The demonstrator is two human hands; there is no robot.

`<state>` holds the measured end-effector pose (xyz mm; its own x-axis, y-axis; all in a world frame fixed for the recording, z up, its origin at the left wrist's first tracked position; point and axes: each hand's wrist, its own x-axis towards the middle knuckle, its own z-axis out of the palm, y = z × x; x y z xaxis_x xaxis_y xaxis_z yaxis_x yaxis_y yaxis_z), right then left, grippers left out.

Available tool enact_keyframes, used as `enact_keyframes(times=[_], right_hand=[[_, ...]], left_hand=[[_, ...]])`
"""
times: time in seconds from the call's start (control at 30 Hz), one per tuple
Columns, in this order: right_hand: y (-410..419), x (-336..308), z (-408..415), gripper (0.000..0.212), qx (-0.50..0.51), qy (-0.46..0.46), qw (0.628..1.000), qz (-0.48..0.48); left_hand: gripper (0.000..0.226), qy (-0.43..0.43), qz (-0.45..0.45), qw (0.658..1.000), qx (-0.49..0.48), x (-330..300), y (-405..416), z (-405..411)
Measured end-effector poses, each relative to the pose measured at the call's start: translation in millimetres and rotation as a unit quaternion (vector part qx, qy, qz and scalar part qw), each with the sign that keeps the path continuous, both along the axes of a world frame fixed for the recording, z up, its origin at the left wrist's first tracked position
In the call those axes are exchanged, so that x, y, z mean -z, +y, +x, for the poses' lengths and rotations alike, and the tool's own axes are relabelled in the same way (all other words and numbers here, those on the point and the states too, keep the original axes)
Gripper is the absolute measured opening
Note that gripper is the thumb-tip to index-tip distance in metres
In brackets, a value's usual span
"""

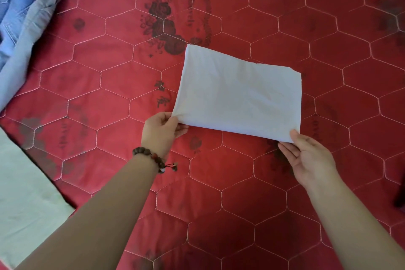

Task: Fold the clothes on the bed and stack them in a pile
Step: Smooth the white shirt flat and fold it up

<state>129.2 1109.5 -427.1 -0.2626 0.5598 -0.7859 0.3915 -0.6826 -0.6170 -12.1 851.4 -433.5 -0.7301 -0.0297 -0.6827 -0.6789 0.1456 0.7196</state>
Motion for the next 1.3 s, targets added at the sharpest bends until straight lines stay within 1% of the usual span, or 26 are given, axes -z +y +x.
enact_keyframes(times=[0.07, 0.1, 0.17, 0.3, 0.33, 0.37, 0.4, 0.43, 0.47, 0.5, 0.53, 0.6, 0.67, 0.7, 0.73, 0.8, 0.9, 0.97, 1.0, 1.03, 1.07, 1.1, 1.13, 1.2, 1.23, 1.3], right_hand=[[1.2, -0.7, -0.1, 0.010, -0.002, 0.002, 1.000, 0.003], [1.7, -1.2, -0.5, 0.010, -0.003, 0.001, 1.000, 0.003], [2.6, -1.9, -1.4, 0.010, -0.005, 0.002, 1.000, 0.001], [3.7, -1.4, -1.3, 0.010, -0.008, 0.001, 1.000, -0.003], [4.2, -0.8, -0.9, 0.010, -0.009, 0.000, 1.000, -0.002], [4.7, 0.1, -0.6, 0.010, -0.012, -0.001, 1.000, -0.003], [5.6, 1.4, -0.2, 0.010, -0.018, -0.002, 1.000, -0.005], [6.6, 2.5, 0.2, 0.010, -0.027, -0.003, 1.000, -0.009], [7.4, 3.2, 0.8, 0.011, -0.039, -0.004, 0.999, -0.014], [7.6, 3.5, 1.0, 0.011, -0.051, -0.004, 0.999, -0.018], [7.6, 3.5, 1.3, 0.012, -0.062, -0.003, 0.998, -0.021], [6.7, 3.2, 1.5, 0.013, -0.075, -0.005, 0.997, -0.017], [7.6, 2.3, 1.8, 0.013, -0.071, -0.011, 0.997, -0.001], [9.1, 1.5, 2.0, 0.012, -0.067, -0.013, 0.998, 0.008], [10.5, 0.5, 2.3, 0.011, -0.064, -0.017, 0.998, 0.017], [11.9, -1.2, 3.5, 0.010, -0.066, -0.034, 0.997, 0.033], [10.1, -0.6, 2.7, 0.014, -0.128, -0.101, 0.984, 0.078], [8.3, -2.8, -2.2, 0.012, -0.198, -0.169, 0.950, 0.173], [8.5, -5.0, -5.7, 0.011, -0.232, -0.206, 0.914, 0.261], [8.8, -7.1, -9.4, 0.016, -0.258, -0.226, 0.866, 0.364], [7.3, -8.5, -14.3, 0.022, -0.278, -0.214, 0.811, 0.468], [2.2, -9.4, -22.2, 0.026, -0.295, -0.178, 0.757, 0.555], [-6.2, -8.5, -33.2, 0.028, -0.323, -0.132, 0.712, 0.609], [-29.2, 1.6, -62.3, 0.035, -0.420, -0.060, 0.650, 0.631], [-40.9, 9.1, -78.4, 0.041, -0.482, -0.050, 0.622, 0.615], [-58.5, 25.4, -102.8, 0.054, -0.582, -0.086, 0.559, 0.584]], left_hand=[[0.014, -0.095, 0.101, 0.987, -0.084, -2.8, -3.4, -7.3], [0.013, -0.144, 0.150, 0.971, -0.120, -4.8, -5.0, -10.1], [0.014, -0.213, 0.207, 0.940, -0.169, -8.5, -7.9, -13.7], [0.016, -0.256, 0.258, 0.904, -0.226, -14.4, -14.2, -18.8], [0.017, -0.258, 0.258, 0.902, -0.229, -14.5, -15.4, -20.8], [0.016, -0.257, 0.234, 0.913, -0.212, -15.1, -15.8, -22.5], [0.013, -0.250, 0.179, 0.937, -0.164, -15.4, -15.7, -23.3], [0.010, -0.235, 0.104, 0.963, -0.085, -15.1, -15.1, -22.4], [0.012, -0.210, 0.034, 0.977, 0.000, -14.2, -14.2, -20.0], [0.016, -0.176, 0.000, 0.982, 0.065, -12.8, -13.0, -16.7], [0.019, -0.144, 0.002, 0.985, 0.096, -10.3, -11.9, -13.1], [0.019, -0.099, 0.028, 0.992, 0.078, -4.8, -10.7, -8.1], [0.010, -0.066, 0.018, 0.997, 0.035, 0.3, -10.1, -7.9], [0.009, -0.053, 0.010, 0.998, 0.022, 2.3, -10.1, -8.2], [0.014, -0.043, 0.004, 0.999, 0.020, 4.0, -10.6, -8.2], [0.024, -0.021, -0.015, 0.997, 0.068, 5.4, -13.4, -5.0], [0.031, 0.014, -0.096, 0.973, 0.211, 2.6, -16.3, -1.4], [0.030, 0.060, -0.192, 0.943, 0.267, -2.8, -14.1, -5.4], [0.028, 0.112, -0.262, 0.921, 0.266, -5.5, -11.5, -8.8], [0.024, 0.184, -0.332, 0.891, 0.248, -9.1, -8.3, -13.1], [0.019, 0.267, -0.378, 0.856, 0.229, -12.7, -2.7, -16.2], [0.016, 0.343, -0.396, 0.820, 0.230, -16.2, 6.5, -17.5], [0.018, 0.404, -0.388, 0.789, 0.251, -18.1, 19.9, -17.2], [0.028, 0.477, -0.343, 0.733, 0.345, -13.2, 52.1, -16.1], [0.035, 0.482, -0.329, 0.706, 0.402, -8.0, 68.8, -15.6], [0.048, 0.439, -0.343, 0.661, 0.503, 6.1, 92.3, -18.0]])
